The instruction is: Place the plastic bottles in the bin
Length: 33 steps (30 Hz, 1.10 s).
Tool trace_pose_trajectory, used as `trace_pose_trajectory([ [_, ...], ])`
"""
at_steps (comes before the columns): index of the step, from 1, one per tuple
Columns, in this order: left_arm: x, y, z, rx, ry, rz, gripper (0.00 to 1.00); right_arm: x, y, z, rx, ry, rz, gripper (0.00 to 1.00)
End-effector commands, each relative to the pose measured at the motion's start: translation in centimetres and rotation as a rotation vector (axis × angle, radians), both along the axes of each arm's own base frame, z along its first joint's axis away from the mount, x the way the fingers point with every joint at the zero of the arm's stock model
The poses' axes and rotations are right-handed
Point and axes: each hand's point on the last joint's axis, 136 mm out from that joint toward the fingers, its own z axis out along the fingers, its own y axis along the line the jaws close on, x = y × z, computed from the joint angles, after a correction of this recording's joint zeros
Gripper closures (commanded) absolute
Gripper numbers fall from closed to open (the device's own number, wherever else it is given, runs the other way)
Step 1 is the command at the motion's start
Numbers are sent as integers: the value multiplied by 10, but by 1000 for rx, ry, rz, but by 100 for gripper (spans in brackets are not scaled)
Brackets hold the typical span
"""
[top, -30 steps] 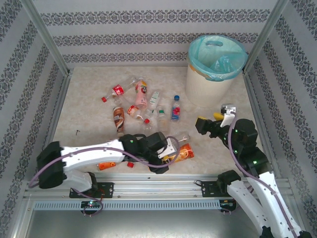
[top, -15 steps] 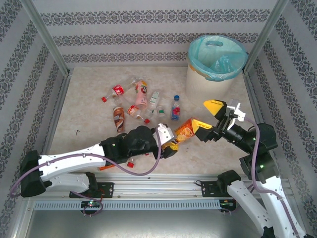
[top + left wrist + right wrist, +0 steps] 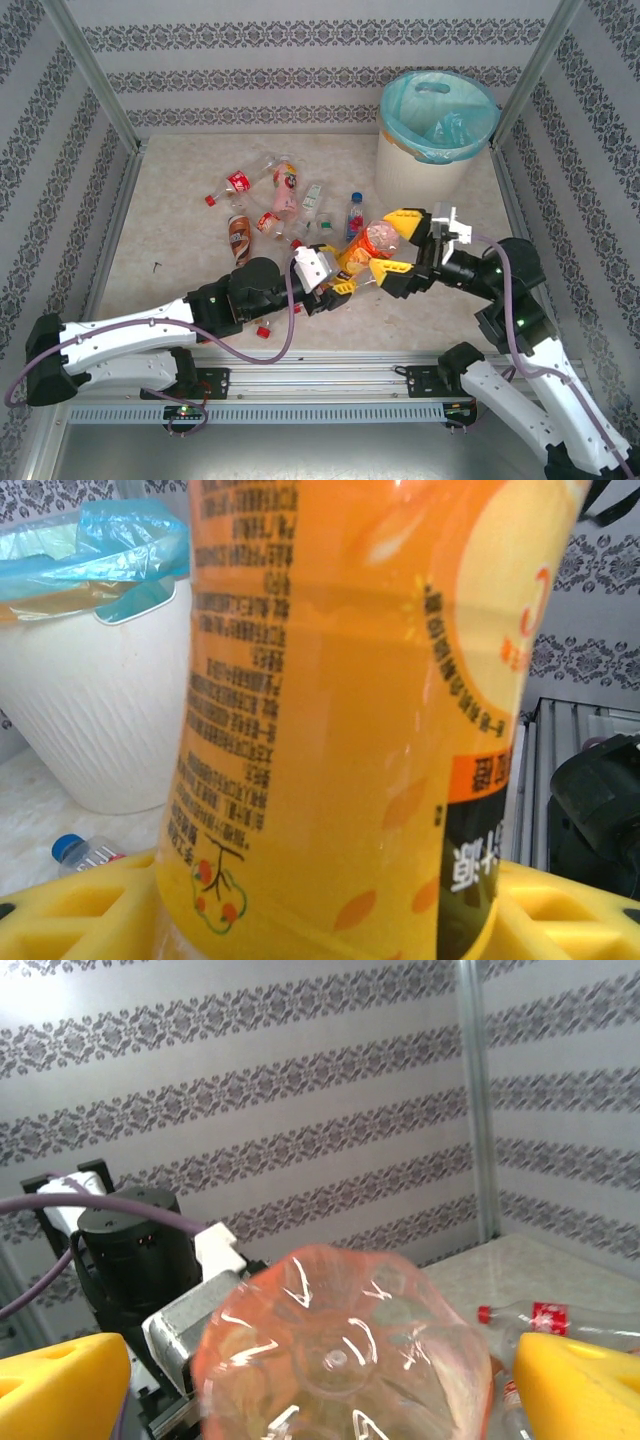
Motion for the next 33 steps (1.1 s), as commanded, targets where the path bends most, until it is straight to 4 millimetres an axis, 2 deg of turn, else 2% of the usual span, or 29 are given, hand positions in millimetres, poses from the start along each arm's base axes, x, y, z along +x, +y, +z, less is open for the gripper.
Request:
trace_pose_trajectory([
  [1,-4,4,24,-84,-64,-22,38,-9,13,8,-9,-44,63,2],
  [7,-5,2,22,-75,-76,-34,38,-13,47,-11,-80,-56,109,6],
  [11,-6,2,23,-74,-77,-38,38,-12,60,-19,-112,-75,105,12],
  [17,-4,3,20,-73,-61,-25,38,-3,58,-22,-111,-64,56,24],
  [25,1,3,16,-69,-78,1,36,-5,51,-19,-82,-79,34,39],
  [33,8,7,18,-69,-119,46,33,-4,47,-15,-69,-89,9,46],
])
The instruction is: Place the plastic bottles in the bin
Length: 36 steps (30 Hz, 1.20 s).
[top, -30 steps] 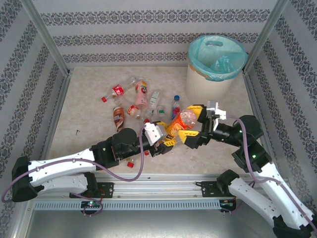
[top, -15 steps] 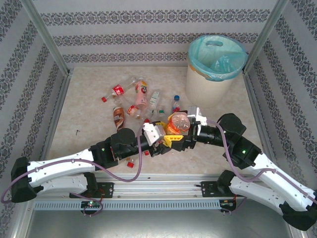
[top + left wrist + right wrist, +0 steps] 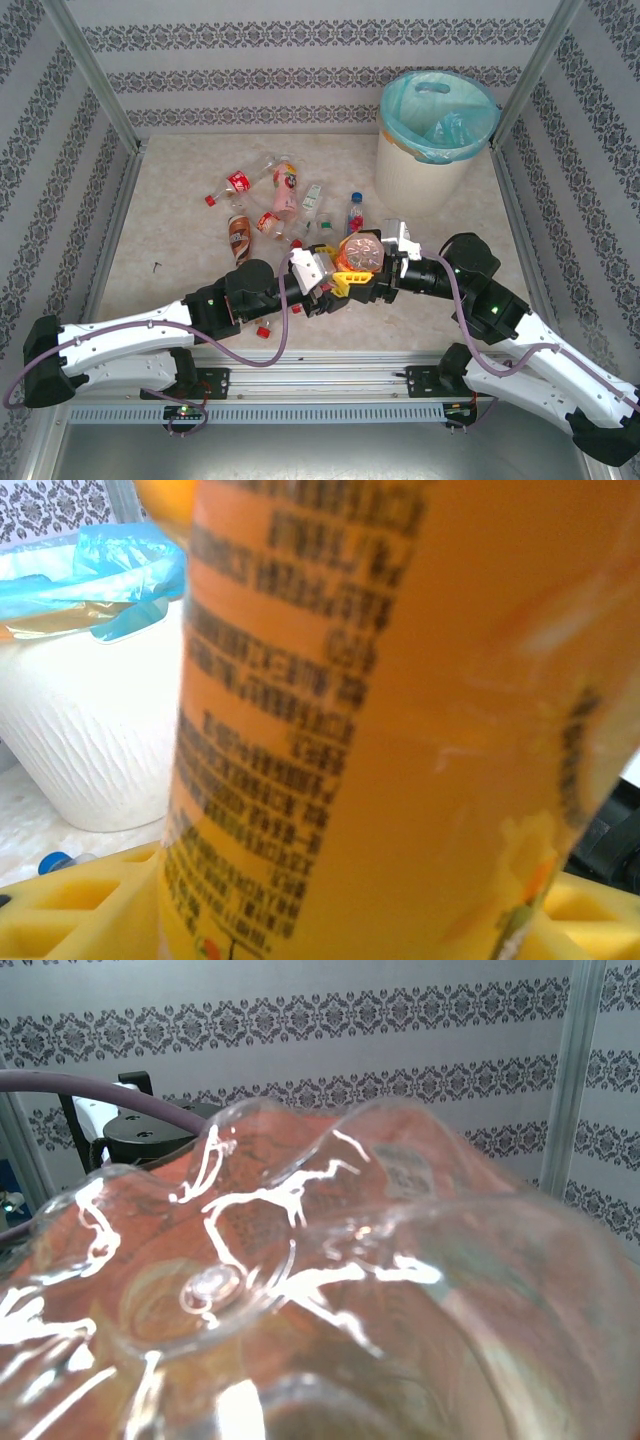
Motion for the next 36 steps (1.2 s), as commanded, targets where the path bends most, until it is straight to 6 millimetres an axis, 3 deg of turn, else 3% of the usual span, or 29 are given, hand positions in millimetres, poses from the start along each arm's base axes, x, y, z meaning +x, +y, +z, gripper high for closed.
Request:
trace_pose_trajectory([
  [1,14,7,14,-29,-108,84,33,15,-7,6,38,27,-101,47],
  [11,25,14,21,-39,-139,158,25,32,-14,16,57,-23,-212,50],
  [17,41,28,48,-96,-159,287,5,45,-29,40,84,-60,-330,51],
  [21,53,40,74,-103,-220,383,0,66,-45,64,90,-110,-472,51],
  [26,80,39,99,-55,-223,468,0,123,-68,98,73,-118,-703,53],
  [33,160,28,115,-9,-49,525,1,225,-114,140,106,-85,-943,49],
  [36,183,19,118,-1,51,479,2,273,-137,143,107,-50,-1006,52],
])
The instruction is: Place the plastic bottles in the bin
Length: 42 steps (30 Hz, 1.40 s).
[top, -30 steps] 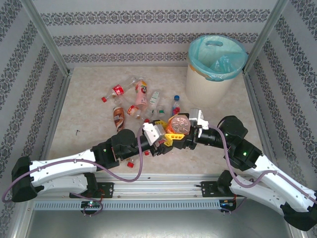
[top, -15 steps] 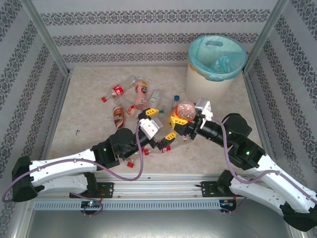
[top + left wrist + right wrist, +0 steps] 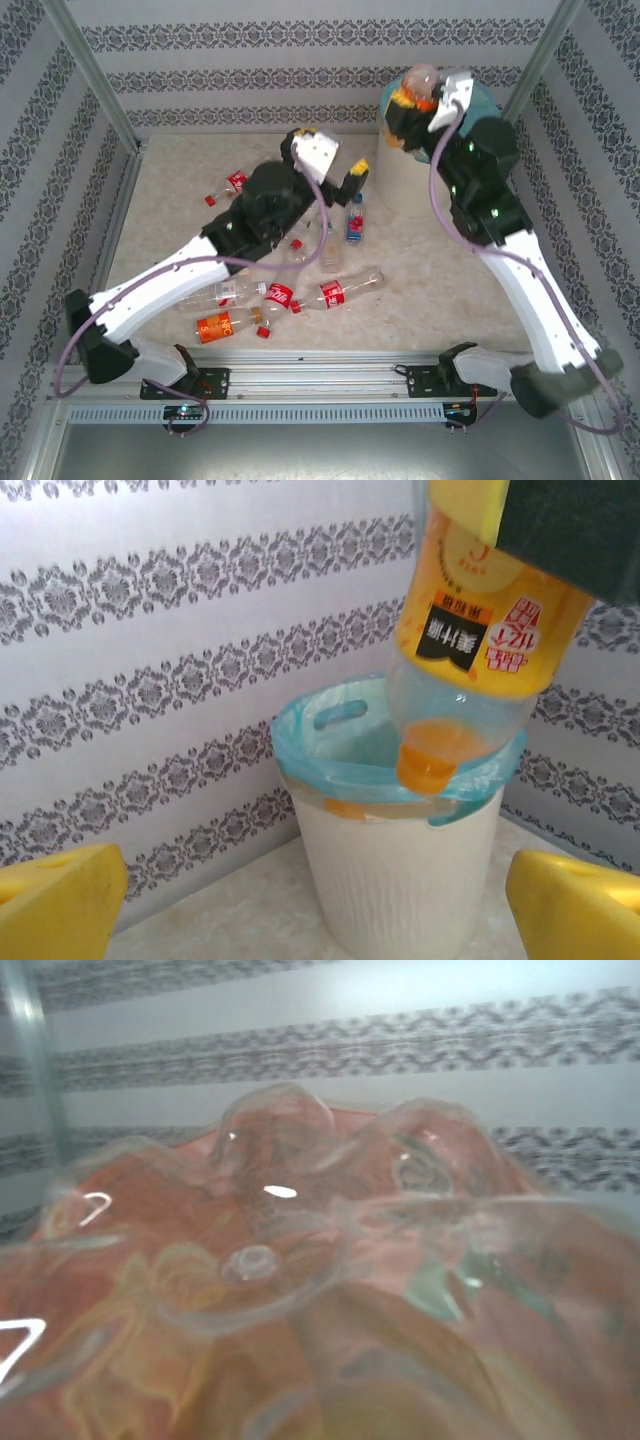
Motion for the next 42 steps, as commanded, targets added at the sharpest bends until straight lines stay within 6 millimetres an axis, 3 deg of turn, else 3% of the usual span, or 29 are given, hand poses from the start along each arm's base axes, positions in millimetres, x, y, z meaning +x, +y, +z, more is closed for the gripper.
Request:
trace_pose_trajectory([
  [1,11,-12,-21,23,179,-91,2,36,-22,11,46,9,-53,53],
  [6,11,-28,-36,64,259,-161,2,90,-55,8,42,20,-179,53],
  [9,10,-32,-49,47,310,-172,2,123,-70,-10,-7,46,-261,53],
  [14,6,-32,-68,17,374,-180,3,170,-91,-65,-84,137,-348,51],
  [18,4,-26,-77,19,390,-164,3,198,-105,-113,-36,242,-322,49],
  [21,4,-21,-81,21,395,-149,3,215,-110,-144,-4,309,-292,48],
  [25,2,-19,-85,20,407,-145,3,225,-111,-168,-28,372,-283,42],
  [28,1,-16,-86,15,410,-139,3,225,-113,-173,-36,393,-294,28],
  [33,0,-13,-88,12,413,-133,3,216,-111,-150,-25,352,-288,11],
  [42,-2,-12,-91,10,419,-134,3,206,-106,-129,-23,325,-255,16],
])
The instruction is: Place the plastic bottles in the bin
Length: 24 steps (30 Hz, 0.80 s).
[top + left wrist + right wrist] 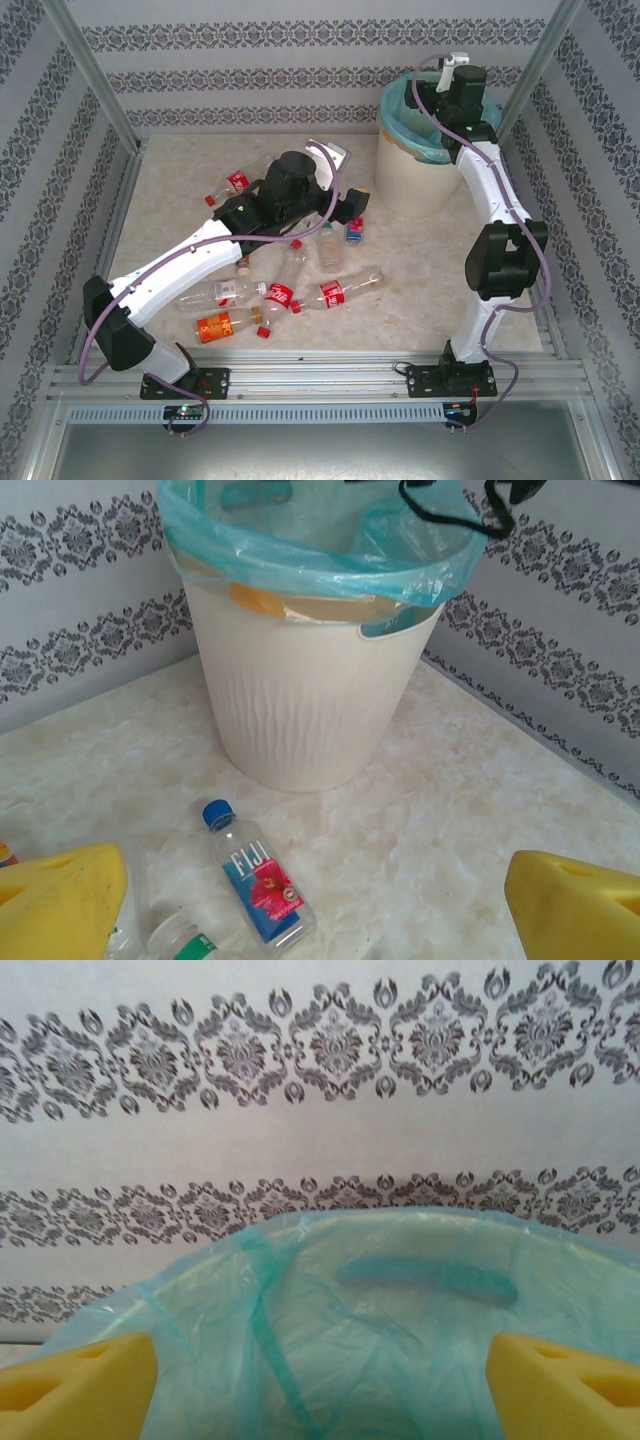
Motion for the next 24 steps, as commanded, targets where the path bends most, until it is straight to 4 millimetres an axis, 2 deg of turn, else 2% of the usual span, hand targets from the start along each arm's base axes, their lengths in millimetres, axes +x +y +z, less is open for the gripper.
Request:
trace_pose_trajectory([
  [1,-2,7,11,-31,-9,13,3,-13,9,36,14,-61,34,16],
  [6,-2,8,10,-23,-10,12,3,-20,14,44,26,-62,50,17],
  [13,-5,14,7,7,-7,11,3,-49,34,77,27,-100,96,17],
  [20,-15,30,-1,63,-6,-38,3,-108,73,124,-9,-186,177,16],
  [24,-22,34,-10,115,26,-75,4,-149,97,132,-27,-211,236,16],
])
